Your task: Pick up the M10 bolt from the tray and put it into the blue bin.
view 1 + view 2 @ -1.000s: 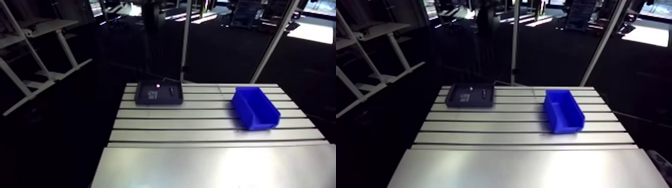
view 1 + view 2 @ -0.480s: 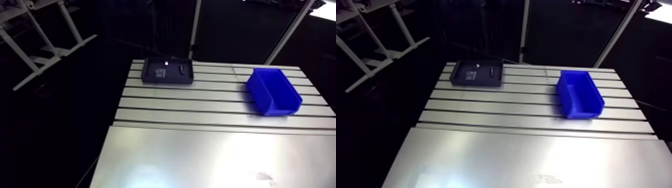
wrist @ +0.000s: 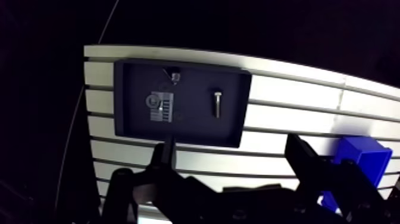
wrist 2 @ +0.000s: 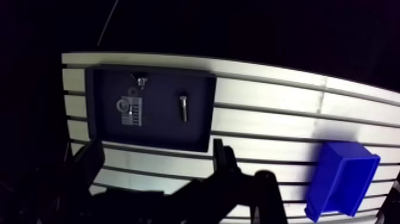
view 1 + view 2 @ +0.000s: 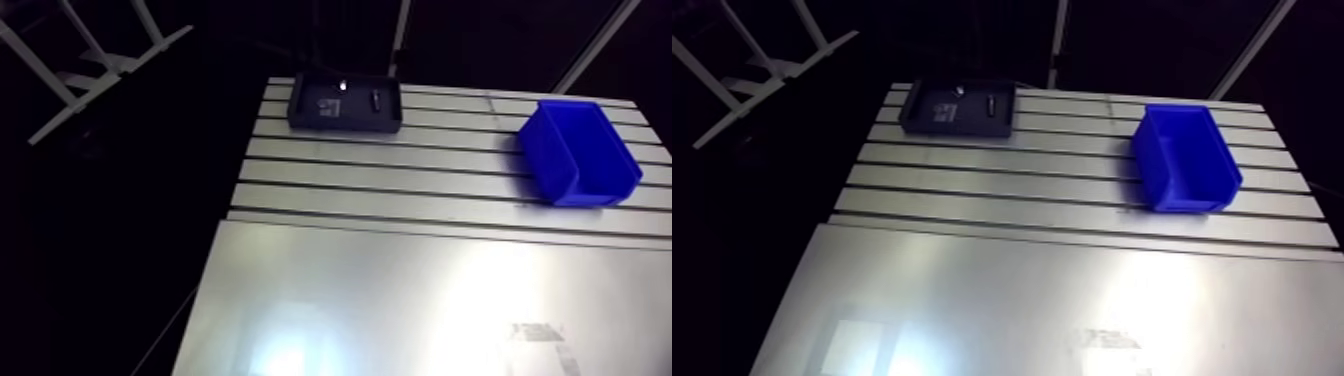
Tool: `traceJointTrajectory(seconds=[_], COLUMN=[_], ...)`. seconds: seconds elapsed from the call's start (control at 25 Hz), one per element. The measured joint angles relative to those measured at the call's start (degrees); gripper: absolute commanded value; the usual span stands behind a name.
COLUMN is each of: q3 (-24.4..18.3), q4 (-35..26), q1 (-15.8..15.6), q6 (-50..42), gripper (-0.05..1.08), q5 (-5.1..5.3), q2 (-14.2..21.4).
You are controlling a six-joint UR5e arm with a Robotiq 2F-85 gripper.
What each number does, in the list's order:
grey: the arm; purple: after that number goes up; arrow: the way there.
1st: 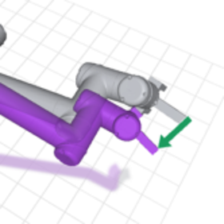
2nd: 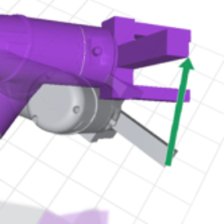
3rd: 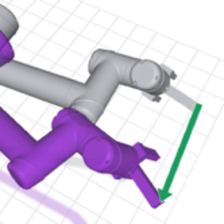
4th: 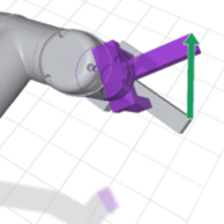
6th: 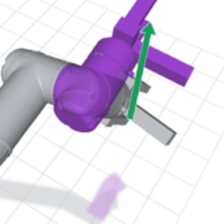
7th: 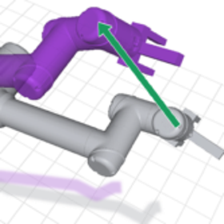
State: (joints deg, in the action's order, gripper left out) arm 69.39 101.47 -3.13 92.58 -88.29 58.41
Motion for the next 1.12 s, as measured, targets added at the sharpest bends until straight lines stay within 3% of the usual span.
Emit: traceJointTrajectory(seconds=[0.56,1.12], q3=[5.07,7.53], q4=[3.16,6.22], q1=[-0.03,-0.69], q6=[-0.98,-0.33], gripper=[0.01,0.01], q5=[-0.24,-1.53], q2=[-1.13,-3.62])
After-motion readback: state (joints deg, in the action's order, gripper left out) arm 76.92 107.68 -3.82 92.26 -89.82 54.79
